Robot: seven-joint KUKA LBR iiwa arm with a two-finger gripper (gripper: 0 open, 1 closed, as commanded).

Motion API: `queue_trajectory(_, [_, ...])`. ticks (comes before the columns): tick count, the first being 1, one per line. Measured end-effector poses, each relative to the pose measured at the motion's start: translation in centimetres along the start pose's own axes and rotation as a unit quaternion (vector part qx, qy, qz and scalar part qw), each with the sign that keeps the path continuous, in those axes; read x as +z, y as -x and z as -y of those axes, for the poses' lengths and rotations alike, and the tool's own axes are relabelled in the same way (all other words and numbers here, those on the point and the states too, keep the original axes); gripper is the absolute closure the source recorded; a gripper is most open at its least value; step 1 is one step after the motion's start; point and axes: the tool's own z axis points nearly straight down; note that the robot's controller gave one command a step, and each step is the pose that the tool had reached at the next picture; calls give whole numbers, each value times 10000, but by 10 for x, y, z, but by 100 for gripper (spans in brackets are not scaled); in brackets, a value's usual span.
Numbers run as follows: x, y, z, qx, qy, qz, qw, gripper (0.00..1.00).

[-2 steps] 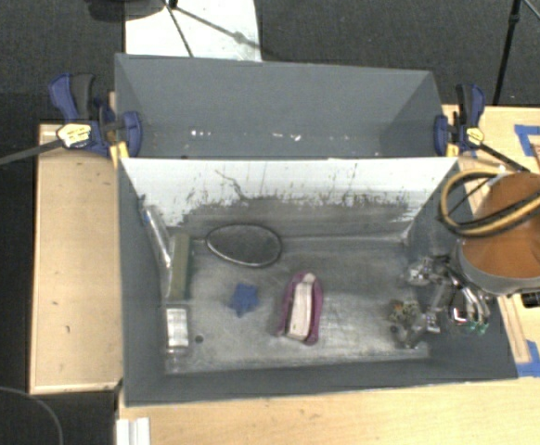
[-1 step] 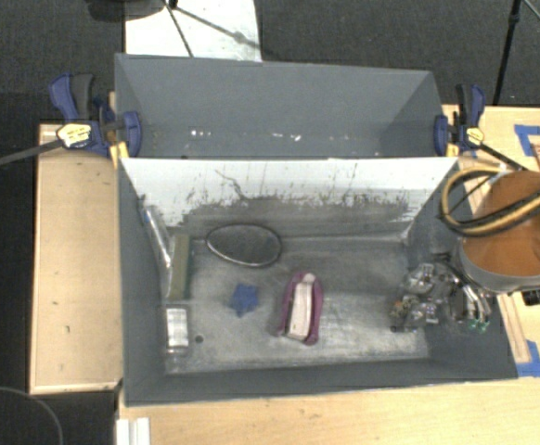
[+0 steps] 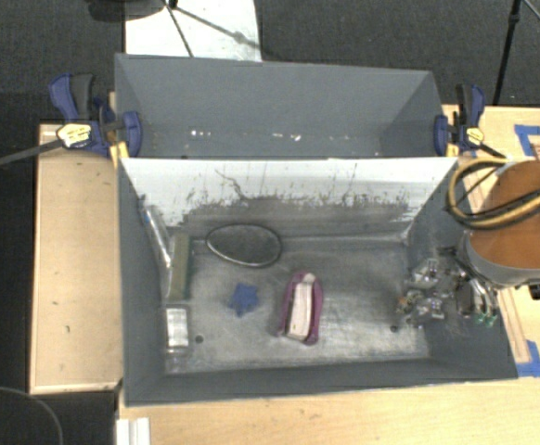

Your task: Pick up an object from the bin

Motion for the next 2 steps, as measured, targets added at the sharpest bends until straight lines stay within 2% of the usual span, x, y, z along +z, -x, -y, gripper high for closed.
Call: queue_trajectory(2, [-26,3,0,-30,-1,6,10000,100])
